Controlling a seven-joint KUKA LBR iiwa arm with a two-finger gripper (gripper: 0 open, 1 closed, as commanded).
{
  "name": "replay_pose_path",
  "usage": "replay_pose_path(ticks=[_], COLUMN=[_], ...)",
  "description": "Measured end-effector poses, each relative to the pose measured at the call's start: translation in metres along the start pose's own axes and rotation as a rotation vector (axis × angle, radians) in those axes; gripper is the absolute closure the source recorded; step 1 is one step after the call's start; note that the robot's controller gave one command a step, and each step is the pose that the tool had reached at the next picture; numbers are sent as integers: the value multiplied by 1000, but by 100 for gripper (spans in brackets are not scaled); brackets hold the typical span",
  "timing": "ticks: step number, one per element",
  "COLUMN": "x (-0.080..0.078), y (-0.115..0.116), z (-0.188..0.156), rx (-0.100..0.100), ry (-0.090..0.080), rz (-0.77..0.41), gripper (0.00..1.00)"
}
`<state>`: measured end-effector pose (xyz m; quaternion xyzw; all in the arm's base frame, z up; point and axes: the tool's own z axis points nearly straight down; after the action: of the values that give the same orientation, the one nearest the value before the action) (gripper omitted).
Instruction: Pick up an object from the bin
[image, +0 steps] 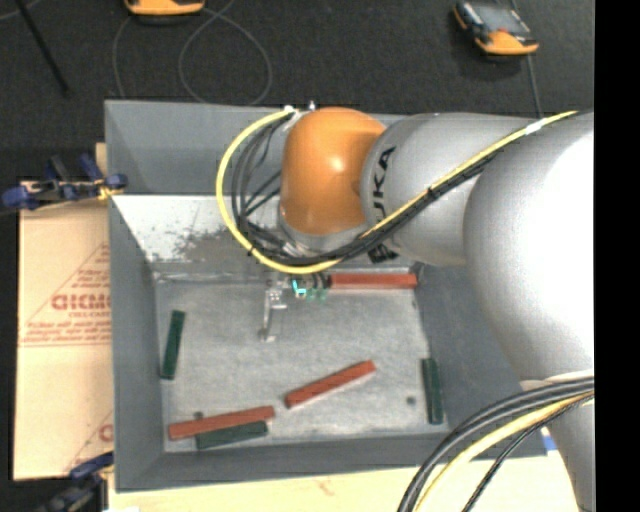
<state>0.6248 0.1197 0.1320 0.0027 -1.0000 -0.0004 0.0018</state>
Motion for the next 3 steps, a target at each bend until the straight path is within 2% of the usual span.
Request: replay_pose_path(ticks=[1, 2, 3], x=[0, 8, 9], y=[104, 117, 117], z=[63, 30, 31], rx=[0, 2, 3], ry=[-6, -12, -11], rz=[-482, -823, -938], gripper=[0, 0, 0])
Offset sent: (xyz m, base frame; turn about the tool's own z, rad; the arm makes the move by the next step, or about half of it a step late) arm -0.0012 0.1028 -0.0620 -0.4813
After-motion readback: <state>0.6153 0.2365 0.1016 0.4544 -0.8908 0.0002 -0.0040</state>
